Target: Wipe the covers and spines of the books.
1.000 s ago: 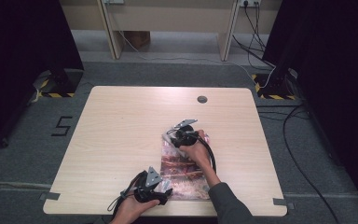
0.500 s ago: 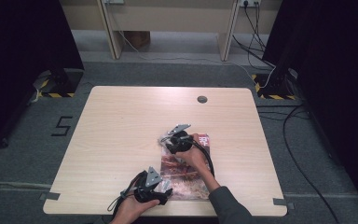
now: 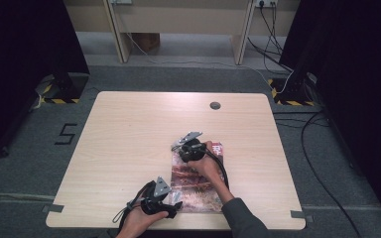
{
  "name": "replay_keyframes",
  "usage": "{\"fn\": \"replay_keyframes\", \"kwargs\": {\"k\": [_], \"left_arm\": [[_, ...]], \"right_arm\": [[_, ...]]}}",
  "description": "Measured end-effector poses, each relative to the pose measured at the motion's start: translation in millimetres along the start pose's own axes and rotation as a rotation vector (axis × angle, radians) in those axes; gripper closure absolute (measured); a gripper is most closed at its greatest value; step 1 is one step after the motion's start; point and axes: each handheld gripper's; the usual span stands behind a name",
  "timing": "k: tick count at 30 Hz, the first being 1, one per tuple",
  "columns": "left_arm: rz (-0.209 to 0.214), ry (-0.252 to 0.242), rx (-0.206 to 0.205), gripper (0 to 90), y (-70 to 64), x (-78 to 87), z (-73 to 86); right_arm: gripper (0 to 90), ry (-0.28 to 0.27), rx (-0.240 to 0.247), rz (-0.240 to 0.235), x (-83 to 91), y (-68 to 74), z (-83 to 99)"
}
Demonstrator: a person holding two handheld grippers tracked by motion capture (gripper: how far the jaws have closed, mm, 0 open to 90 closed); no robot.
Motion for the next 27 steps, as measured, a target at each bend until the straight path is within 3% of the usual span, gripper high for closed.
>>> {"fn": "replay_keyframes", "kwargs": {"k": [5,8,13,19,20,23,26,27], "left_arm": [[0.006,-0.015,0.029,19.7,10.3,8.1,1.5],[0.004,-0.019,0.038,19.4,18.3,14.1,4.1],[-0.008,-0.014,0.041,18.8,24.1,19.6,11.5],[0.002,-0.008,0.024,18.2,20.6,21.6,17.3],[0.01,-0.012,0.002,18.2,16.2,21.8,15.6],[0.012,-0.027,-0.021,18.0,13.7,22.5,13.4],[0.0,-0.015,-0.012,18.0,16.5,20.6,14.2],[-0.005,-0.012,-0.006,18.0,17.3,20.4,14.3]], "right_arm": [[66.8,-0.007,0.056,-0.073,0.5,24.0,5.2],[66.9,-0.003,0.088,-0.085,3.5,31.8,9.8],[67.2,-0.019,0.065,-0.11,8.8,26.9,16.4],[67.1,-0.019,0.063,-0.07,22.4,21.0,30.8],[67.1,-0.018,0.058,-0.067,26.1,18.3,34.3],[65.8,-0.031,0.017,-0.084,30.6,13.6,39.0],[62.4,-0.036,-0.015,-0.112,33.0,12.6,38.8],[63.4,-0.04,-0.004,-0.106,34.4,11.9,37.8]]}}
Point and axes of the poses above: each handheld gripper's, and its own axes: x roughly backward along the jaws, z roughly out of its underside, y roughly to its left, and after that the axes turned 11 degrees about -z, right-handed
